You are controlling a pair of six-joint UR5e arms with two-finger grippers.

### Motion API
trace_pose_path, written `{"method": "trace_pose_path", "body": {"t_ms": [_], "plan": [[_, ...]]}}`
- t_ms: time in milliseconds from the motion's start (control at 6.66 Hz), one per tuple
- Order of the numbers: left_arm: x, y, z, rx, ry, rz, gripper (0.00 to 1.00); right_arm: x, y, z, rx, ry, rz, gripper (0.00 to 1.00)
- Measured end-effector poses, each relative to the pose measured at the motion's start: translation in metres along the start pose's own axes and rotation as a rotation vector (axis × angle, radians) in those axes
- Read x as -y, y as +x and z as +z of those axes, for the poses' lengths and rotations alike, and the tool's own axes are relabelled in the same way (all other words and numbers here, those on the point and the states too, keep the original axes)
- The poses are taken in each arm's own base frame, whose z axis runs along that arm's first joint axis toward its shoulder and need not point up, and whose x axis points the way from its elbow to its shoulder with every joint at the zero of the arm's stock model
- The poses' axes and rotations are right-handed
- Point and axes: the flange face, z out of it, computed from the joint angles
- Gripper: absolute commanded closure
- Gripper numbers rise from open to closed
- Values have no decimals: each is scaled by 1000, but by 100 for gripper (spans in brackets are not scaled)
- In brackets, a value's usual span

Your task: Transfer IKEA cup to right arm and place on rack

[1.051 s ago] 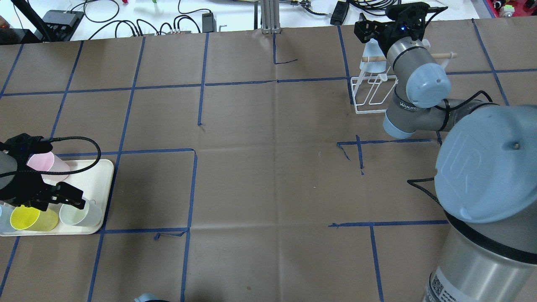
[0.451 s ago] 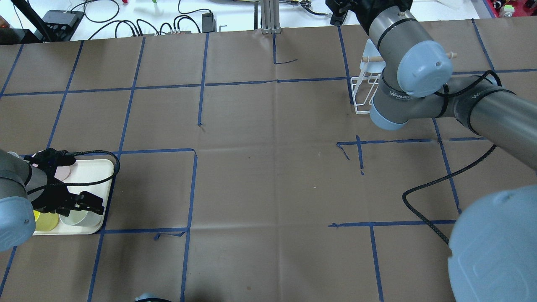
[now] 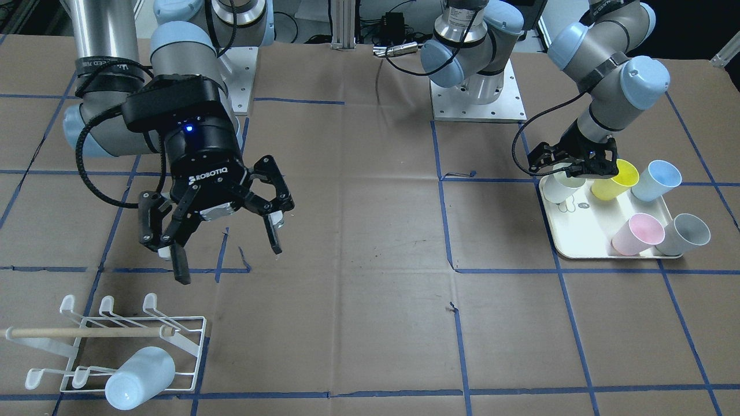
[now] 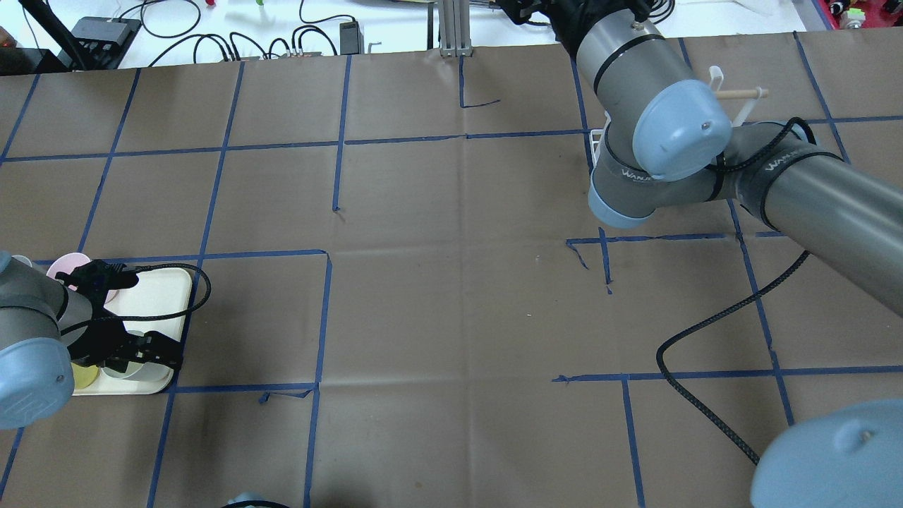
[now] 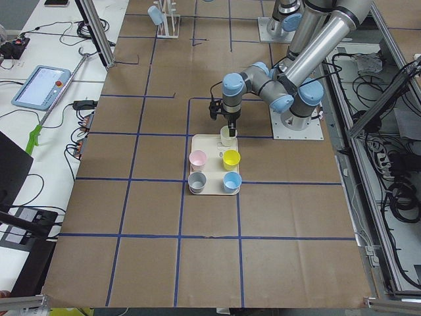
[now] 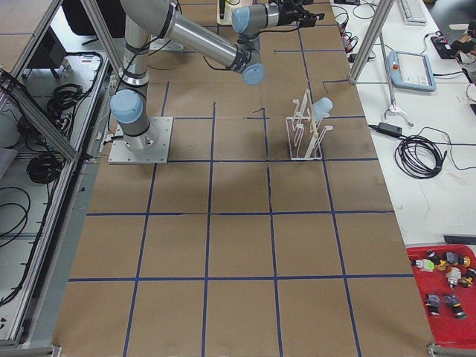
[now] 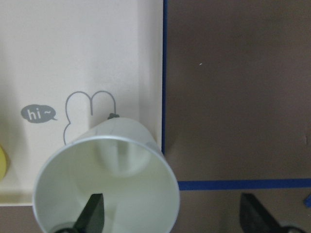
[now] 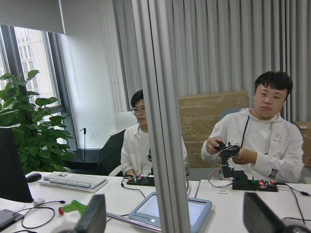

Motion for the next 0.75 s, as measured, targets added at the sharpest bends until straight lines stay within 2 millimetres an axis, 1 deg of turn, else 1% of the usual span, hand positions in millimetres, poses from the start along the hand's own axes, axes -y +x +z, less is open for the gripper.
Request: {"method": "trace_pose_path", "body": {"t_ms": [150,451,601,751], "plan": [[1,-2,0,10,3,0,100,0,-12,-8,13,-9,149,0],[2,-5,1,25,-9,-5,100,-23,-18,-17,5,-70,502,0],[4,-7,-1,32,-5,-6,100,-31,-20,-19,10,-96,670,0],[8,-10,-9,42,8,-10,100,-37,-23,-20,27,-129,820,0]]}}
